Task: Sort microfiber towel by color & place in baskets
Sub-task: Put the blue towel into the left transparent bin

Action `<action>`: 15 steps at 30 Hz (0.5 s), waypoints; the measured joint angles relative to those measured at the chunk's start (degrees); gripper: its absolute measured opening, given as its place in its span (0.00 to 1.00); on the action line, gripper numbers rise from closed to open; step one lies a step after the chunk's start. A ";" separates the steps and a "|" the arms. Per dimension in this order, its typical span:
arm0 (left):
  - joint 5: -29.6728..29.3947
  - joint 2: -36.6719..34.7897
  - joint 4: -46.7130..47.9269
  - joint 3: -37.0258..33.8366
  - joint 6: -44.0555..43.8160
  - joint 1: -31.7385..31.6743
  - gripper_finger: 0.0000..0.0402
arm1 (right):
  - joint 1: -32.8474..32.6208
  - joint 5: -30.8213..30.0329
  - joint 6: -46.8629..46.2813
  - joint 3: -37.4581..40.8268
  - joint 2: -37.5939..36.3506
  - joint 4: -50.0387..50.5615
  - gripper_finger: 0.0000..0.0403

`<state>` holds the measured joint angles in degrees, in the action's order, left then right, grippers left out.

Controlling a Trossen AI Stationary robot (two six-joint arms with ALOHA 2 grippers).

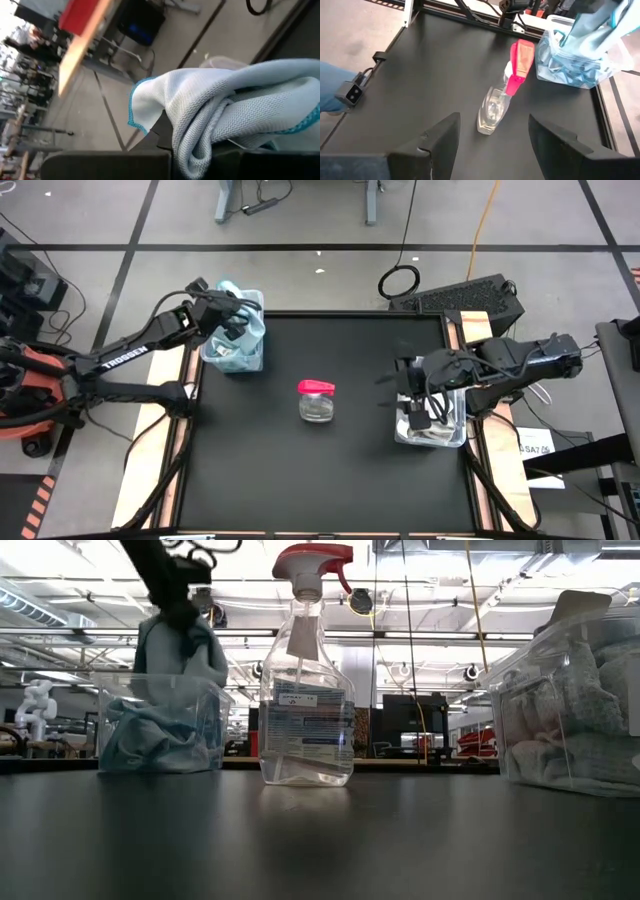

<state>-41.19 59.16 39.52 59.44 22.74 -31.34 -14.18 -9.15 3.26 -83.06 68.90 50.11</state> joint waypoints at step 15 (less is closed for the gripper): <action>18.82 1.26 -8.81 -13.24 -2.97 -11.00 0.05 | -2.11 -1.62 -1.39 0.00 0.00 -0.07 0.56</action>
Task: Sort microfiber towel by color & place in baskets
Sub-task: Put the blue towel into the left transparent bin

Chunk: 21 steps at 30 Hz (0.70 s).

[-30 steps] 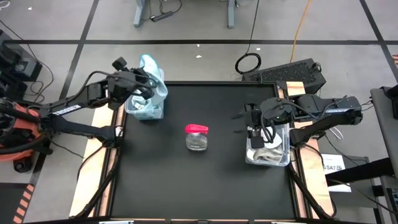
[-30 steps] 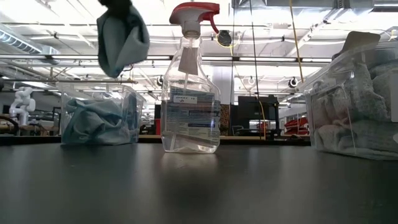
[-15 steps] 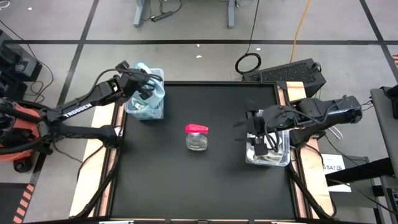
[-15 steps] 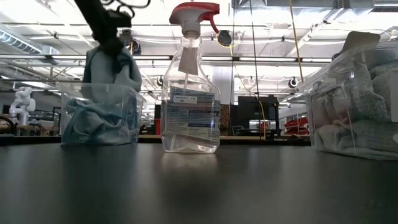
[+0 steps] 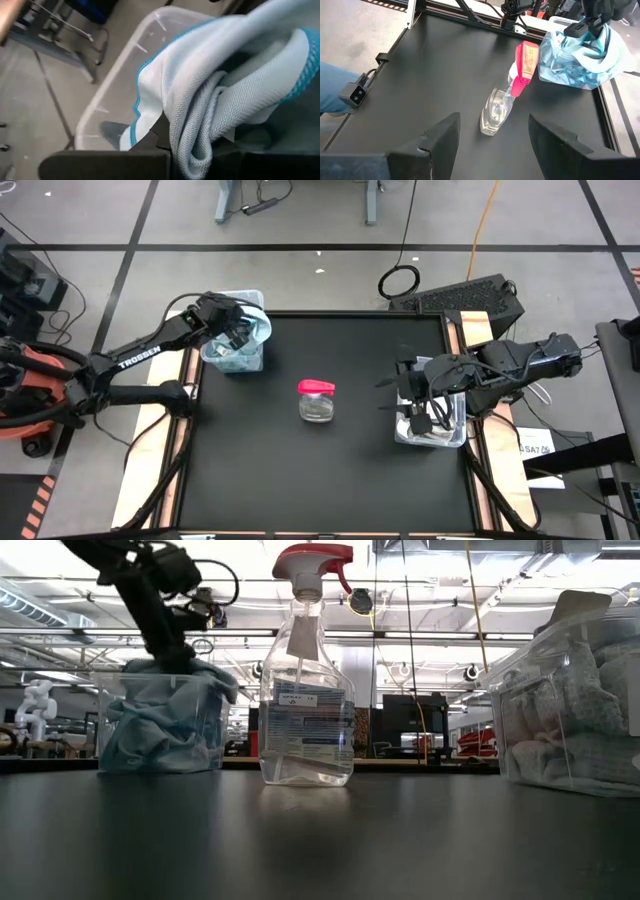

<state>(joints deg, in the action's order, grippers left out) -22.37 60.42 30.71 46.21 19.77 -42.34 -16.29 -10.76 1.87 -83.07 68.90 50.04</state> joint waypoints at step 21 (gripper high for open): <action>12.78 11.35 -1.47 -4.50 -3.04 -9.08 0.06 | -0.71 0.04 -1.57 0.02 0.43 -0.04 0.56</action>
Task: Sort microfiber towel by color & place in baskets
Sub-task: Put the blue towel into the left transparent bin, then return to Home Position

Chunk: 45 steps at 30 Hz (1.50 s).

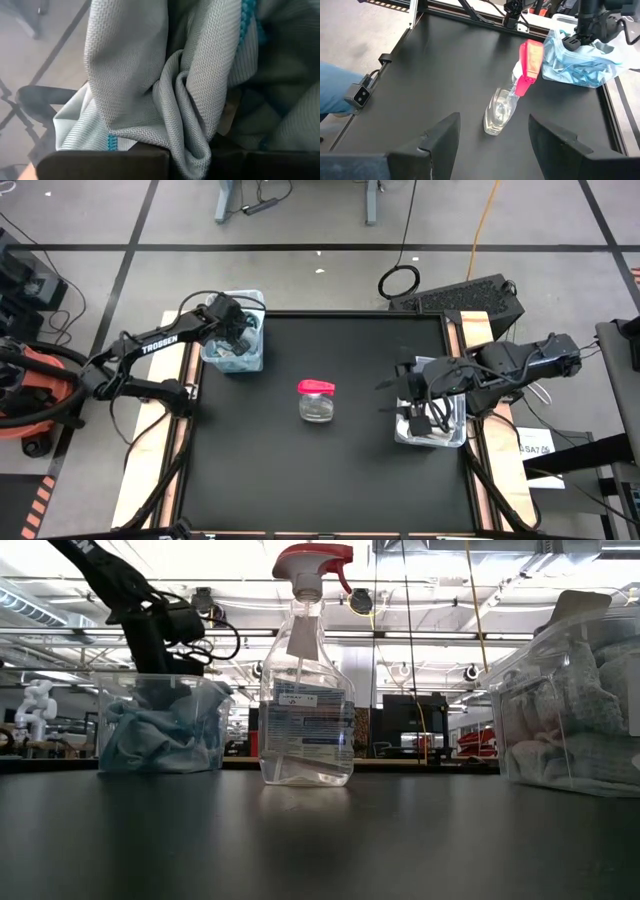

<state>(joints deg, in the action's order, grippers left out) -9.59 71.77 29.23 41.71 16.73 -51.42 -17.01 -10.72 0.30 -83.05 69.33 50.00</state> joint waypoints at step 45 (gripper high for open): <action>19.64 -39.11 20.57 17.98 -9.88 18.28 0.40 | 0.01 -5.81 3.38 0.71 -14.84 6.26 0.56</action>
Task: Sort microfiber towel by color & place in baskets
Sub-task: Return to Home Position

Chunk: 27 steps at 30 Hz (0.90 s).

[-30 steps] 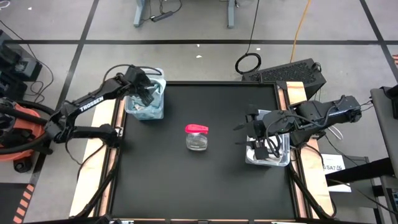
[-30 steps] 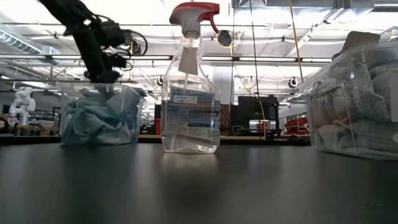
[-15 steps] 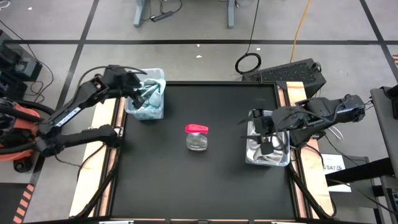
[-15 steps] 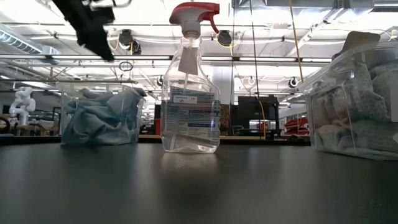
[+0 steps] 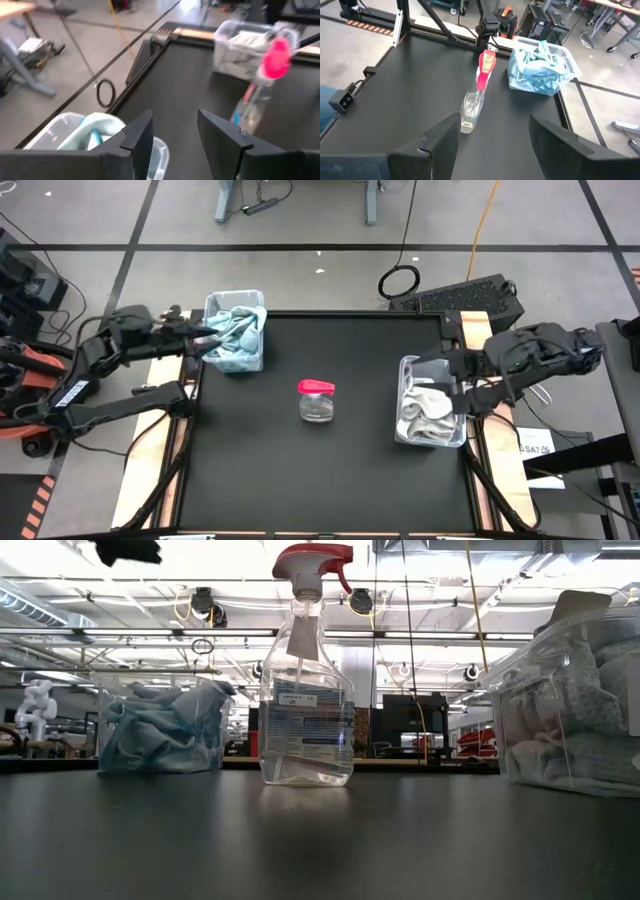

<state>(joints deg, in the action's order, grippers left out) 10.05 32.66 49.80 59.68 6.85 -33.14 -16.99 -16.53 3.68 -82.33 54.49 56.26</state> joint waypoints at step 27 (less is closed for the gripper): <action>10.14 -23.47 -18.51 -23.22 -6.99 4.80 0.40 | 0.02 3.21 0.48 40.70 -29.44 -35.08 0.56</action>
<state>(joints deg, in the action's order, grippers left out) 20.19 9.18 31.29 36.46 -0.14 -28.34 -16.97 -13.32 4.16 -41.63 25.06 21.17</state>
